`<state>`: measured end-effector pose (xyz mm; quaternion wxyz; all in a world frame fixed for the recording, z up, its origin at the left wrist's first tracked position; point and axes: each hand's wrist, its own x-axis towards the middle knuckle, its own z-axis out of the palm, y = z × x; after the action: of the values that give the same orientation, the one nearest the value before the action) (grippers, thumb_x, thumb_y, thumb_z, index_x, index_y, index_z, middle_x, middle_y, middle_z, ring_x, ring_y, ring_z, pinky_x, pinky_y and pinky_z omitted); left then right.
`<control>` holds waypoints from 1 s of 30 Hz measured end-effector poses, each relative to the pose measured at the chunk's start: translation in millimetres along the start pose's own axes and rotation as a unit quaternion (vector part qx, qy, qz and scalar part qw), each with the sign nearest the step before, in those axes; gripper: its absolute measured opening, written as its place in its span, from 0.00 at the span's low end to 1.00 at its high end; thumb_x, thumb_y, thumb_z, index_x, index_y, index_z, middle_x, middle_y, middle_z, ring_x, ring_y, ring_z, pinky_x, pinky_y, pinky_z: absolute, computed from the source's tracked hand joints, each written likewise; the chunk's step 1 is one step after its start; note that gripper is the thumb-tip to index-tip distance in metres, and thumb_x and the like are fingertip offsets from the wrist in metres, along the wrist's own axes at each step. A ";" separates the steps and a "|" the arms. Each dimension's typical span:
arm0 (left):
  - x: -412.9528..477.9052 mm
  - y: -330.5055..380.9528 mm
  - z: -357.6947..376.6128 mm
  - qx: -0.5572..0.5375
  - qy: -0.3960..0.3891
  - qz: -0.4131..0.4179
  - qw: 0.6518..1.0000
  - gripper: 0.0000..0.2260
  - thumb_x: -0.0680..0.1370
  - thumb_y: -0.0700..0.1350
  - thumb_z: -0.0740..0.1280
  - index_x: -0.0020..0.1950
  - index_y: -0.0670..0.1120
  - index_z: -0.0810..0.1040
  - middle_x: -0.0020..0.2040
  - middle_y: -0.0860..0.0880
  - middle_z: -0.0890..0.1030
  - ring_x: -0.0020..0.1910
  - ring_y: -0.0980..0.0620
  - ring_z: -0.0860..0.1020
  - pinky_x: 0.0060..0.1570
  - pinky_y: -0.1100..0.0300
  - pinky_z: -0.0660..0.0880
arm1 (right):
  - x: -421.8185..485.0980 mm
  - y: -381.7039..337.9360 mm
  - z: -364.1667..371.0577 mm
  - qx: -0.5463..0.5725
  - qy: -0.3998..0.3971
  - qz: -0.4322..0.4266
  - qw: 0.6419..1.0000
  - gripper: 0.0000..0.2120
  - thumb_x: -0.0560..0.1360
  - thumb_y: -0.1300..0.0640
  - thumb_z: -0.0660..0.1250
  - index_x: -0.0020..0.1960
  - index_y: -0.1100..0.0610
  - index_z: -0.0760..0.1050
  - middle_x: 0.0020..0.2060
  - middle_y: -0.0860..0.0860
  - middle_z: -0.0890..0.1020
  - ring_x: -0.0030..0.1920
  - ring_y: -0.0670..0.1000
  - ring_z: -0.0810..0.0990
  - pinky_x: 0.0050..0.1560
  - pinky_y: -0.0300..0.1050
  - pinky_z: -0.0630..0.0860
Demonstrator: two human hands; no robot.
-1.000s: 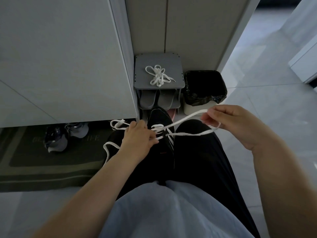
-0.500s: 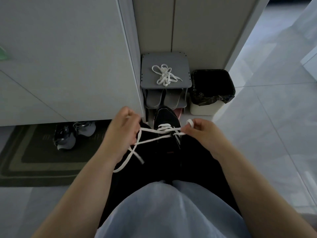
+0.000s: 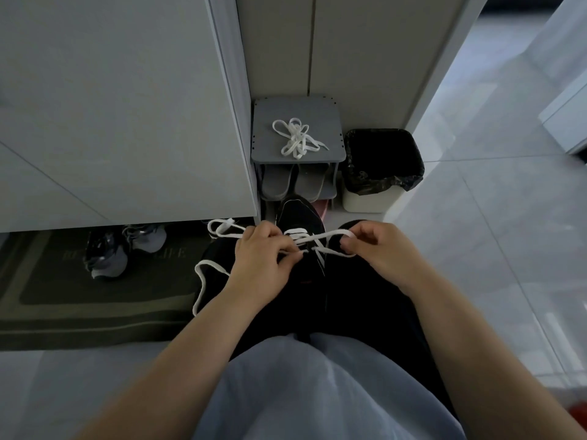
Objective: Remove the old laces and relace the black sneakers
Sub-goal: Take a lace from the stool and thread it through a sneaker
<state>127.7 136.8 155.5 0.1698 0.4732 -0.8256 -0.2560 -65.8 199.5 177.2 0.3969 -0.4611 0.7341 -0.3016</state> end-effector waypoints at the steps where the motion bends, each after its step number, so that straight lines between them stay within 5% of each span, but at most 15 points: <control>1: -3.1 3.2 -6.0 -0.060 0.007 -0.008 0.998 0.04 0.74 0.45 0.68 0.40 0.50 0.78 0.44 0.59 0.72 0.51 0.56 0.70 0.57 0.55 0.67 | 2.9 2.6 2.3 -0.013 0.014 -0.002 1.000 0.05 0.75 0.53 0.67 0.41 0.51 0.78 0.36 0.52 0.82 0.37 0.50 0.78 0.41 0.44 0.73; 3: -9.6 10.0 -21.7 -0.224 -0.005 -0.059 0.973 0.08 0.77 0.42 0.63 0.38 0.49 0.73 0.47 0.57 0.79 0.49 0.60 0.76 0.53 0.61 0.70 | 9.1 6.4 8.3 -0.045 0.033 -0.012 0.998 0.04 0.75 0.54 0.67 0.43 0.53 0.78 0.35 0.48 0.80 0.36 0.47 0.77 0.38 0.39 0.70; 6: -17.2 20.9 -43.1 -0.476 -0.006 -0.119 0.872 0.12 0.81 0.38 0.54 0.38 0.43 0.68 0.40 0.49 0.82 0.44 0.51 0.80 0.47 0.60 0.75 | 16.3 7.1 20.3 -0.102 0.035 -0.026 0.994 0.02 0.75 0.54 0.66 0.45 0.53 0.76 0.36 0.44 0.78 0.37 0.42 0.75 0.36 0.32 0.67; 8: -19.1 24.8 -50.3 -0.561 0.006 -0.123 0.819 0.14 0.81 0.37 0.51 0.35 0.42 0.65 0.29 0.46 0.74 0.32 0.48 0.75 0.43 0.56 0.77 | 20.2 5.8 29.5 -0.118 0.019 -0.039 0.992 0.02 0.76 0.55 0.66 0.47 0.53 0.76 0.38 0.44 0.78 0.39 0.42 0.75 0.38 0.30 0.68; 10: -17.6 25.5 -53.8 -0.574 0.010 -0.161 0.803 0.15 0.80 0.37 0.51 0.32 0.43 0.61 0.25 0.48 0.65 0.25 0.52 0.64 0.32 0.59 0.73 | 23.1 4.2 37.0 -0.131 0.001 -0.043 0.990 0.04 0.76 0.56 0.66 0.50 0.54 0.77 0.42 0.46 0.80 0.43 0.45 0.78 0.43 0.34 0.72; 13: -17.1 20.0 -50.2 -0.496 -0.036 -0.261 0.827 0.14 0.78 0.39 0.54 0.32 0.45 0.60 0.26 0.49 0.60 0.24 0.55 0.57 0.25 0.61 0.59 | 19.2 0.4 41.1 -0.119 -0.008 -0.050 0.992 0.14 0.74 0.55 0.68 0.60 0.52 0.73 0.51 0.46 0.77 0.49 0.46 0.77 0.51 0.38 0.74; 17: -26.4 3.4 -45.8 -0.380 -0.090 -0.283 0.876 0.13 0.79 0.43 0.58 0.34 0.47 0.63 0.28 0.51 0.62 0.26 0.55 0.59 0.27 0.60 0.58 | 1.2 2.9 51.8 -0.188 -0.044 -0.166 0.967 0.21 0.72 0.50 0.70 0.65 0.46 0.72 0.59 0.47 0.69 0.60 0.46 0.66 0.63 0.40 0.64; 20: -31.1 -6.8 -55.9 -0.382 -0.121 -0.287 0.870 0.15 0.78 0.41 0.58 0.30 0.48 0.64 0.27 0.51 0.61 0.25 0.55 0.57 0.26 0.60 0.57 | -7.8 7.7 66.3 -0.254 0.005 -0.256 0.933 0.10 0.73 0.48 0.65 0.51 0.48 0.82 0.49 0.50 0.75 0.51 0.52 0.71 0.54 0.45 0.69; 22: -33.6 -13.3 -63.3 -0.365 -0.166 -0.285 0.871 0.14 0.78 0.42 0.58 0.32 0.47 0.66 0.28 0.50 0.62 0.26 0.54 0.58 0.28 0.60 0.57 | -13.2 6.0 72.1 -0.257 0.022 -0.276 0.926 0.13 0.73 0.46 0.61 0.44 0.48 0.83 0.43 0.49 0.75 0.44 0.52 0.73 0.47 0.44 0.69; 25: -34.4 -18.3 -68.8 -0.203 -0.215 -0.210 0.932 0.04 0.78 0.45 0.62 0.44 0.50 0.73 0.32 0.50 0.71 0.30 0.54 0.67 0.33 0.59 0.63 | -21.6 3.2 76.1 -0.267 0.002 -0.285 0.920 0.15 0.72 0.46 0.59 0.42 0.48 0.83 0.39 0.48 0.74 0.41 0.51 0.74 0.42 0.42 0.69; 30: -13.2 -32.5 -57.9 -0.017 -0.049 -0.088 0.995 0.11 0.74 0.46 0.68 0.56 0.54 0.74 0.49 0.54 0.74 0.51 0.53 0.73 0.51 0.59 0.71 | -24.5 10.1 68.0 -0.286 -0.043 -0.243 0.926 0.10 0.71 0.49 0.63 0.41 0.49 0.82 0.40 0.49 0.75 0.41 0.49 0.71 0.44 0.44 0.71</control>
<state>187.0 119.4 182.9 0.1140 0.5284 -0.7835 -0.3065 -5.3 220.6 142.3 0.1941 -0.7320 0.6366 -0.1456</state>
